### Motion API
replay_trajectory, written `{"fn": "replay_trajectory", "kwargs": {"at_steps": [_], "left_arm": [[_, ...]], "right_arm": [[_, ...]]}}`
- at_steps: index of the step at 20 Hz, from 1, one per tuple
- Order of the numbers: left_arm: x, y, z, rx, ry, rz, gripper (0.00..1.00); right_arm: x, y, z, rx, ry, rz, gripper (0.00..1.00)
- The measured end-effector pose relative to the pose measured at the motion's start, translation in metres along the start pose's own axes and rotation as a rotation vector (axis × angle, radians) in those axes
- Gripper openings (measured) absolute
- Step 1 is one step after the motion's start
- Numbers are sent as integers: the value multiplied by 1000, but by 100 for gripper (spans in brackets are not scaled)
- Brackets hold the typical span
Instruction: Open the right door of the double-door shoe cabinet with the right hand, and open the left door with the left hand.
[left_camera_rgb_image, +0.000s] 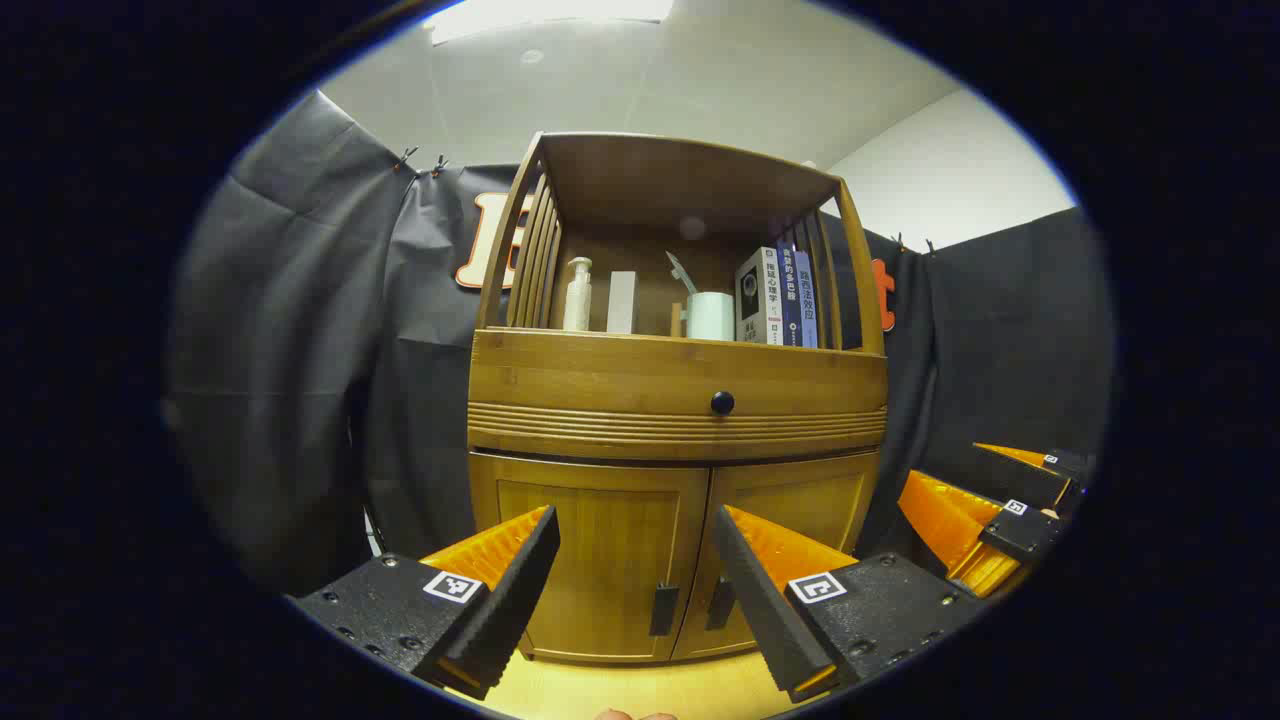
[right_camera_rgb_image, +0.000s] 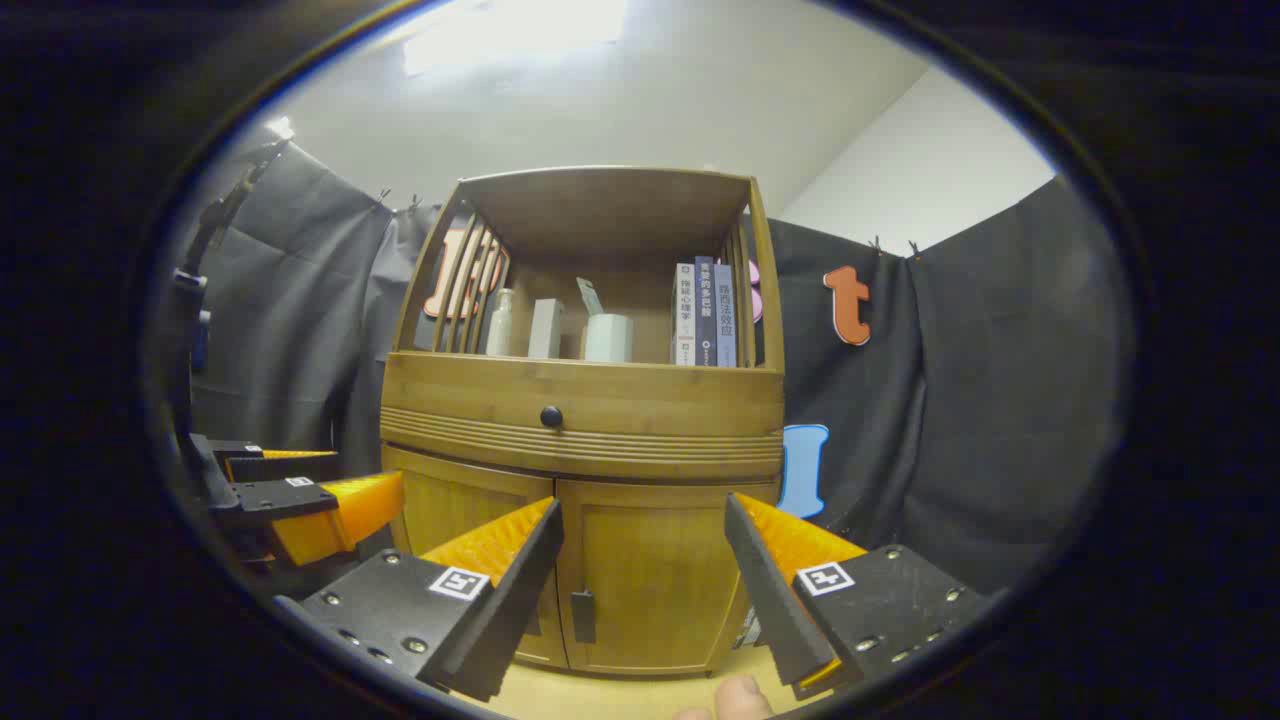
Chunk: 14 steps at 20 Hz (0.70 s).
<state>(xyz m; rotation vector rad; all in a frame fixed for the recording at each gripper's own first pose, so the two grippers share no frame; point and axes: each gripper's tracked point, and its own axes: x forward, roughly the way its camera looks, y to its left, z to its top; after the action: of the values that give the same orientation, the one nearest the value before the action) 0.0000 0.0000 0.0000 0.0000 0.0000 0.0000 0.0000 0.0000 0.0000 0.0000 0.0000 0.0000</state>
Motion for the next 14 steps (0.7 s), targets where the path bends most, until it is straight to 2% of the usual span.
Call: {"fn": "replay_trajectory", "kwargs": {"at_steps": [7,8,14], "left_arm": [[0,17,1,-6,3,11,92],[-1,19,2,-6,5,11,95],[-2,27,4,-6,4,16,95]], "right_arm": [[3,6,-8,12,19,-14,96],[3,7,-9,13,20,-15,98],[5,12,-12,7,23,-16,96]]}}
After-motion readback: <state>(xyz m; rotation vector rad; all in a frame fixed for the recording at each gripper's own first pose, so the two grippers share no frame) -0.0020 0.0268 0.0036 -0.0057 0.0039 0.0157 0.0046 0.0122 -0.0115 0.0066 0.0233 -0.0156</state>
